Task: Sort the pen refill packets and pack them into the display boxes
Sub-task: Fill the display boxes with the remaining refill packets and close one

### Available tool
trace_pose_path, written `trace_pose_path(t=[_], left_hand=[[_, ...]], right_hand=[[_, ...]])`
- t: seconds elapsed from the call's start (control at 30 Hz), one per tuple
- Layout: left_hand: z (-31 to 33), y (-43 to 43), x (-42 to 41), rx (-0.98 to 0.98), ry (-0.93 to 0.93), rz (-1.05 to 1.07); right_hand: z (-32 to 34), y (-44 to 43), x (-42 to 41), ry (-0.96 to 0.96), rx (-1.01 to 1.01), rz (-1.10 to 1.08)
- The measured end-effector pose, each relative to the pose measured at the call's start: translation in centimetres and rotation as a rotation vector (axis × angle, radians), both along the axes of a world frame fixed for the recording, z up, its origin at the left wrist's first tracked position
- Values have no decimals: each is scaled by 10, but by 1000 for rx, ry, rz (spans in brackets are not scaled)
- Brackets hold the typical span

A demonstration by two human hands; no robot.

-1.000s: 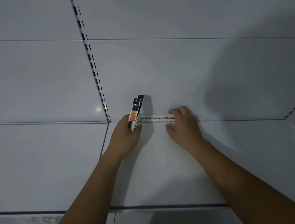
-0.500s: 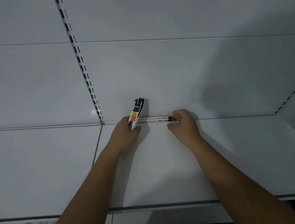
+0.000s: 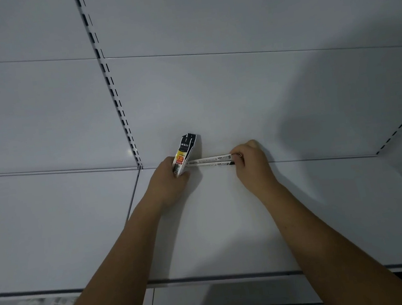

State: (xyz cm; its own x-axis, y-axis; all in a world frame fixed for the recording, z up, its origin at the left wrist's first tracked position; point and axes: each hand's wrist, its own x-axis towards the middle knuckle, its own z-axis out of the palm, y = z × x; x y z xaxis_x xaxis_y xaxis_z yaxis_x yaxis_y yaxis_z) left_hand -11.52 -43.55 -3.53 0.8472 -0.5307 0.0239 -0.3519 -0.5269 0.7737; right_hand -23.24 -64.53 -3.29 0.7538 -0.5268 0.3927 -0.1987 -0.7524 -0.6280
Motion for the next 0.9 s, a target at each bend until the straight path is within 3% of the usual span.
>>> trace_pose_path(t=[0.1,0.27,0.53,0.77,0.9], left_hand=[[-2,3,-3,20,-76,-16],[-2,-1,-8,120,-157,-18],[5,-4,-16,199,-130,-52],[8,0,-19,227,-131,-94],[8,-2,-24,262,-116,-114]], right_hand=[[6,2,-9,-29,15,-4],[8,-4,-6,78,-10,59],[-4,-14,-13,399,-48,215],[-3,-12,-18,385,-30,210],[8,-11,-21,558,86,219]])
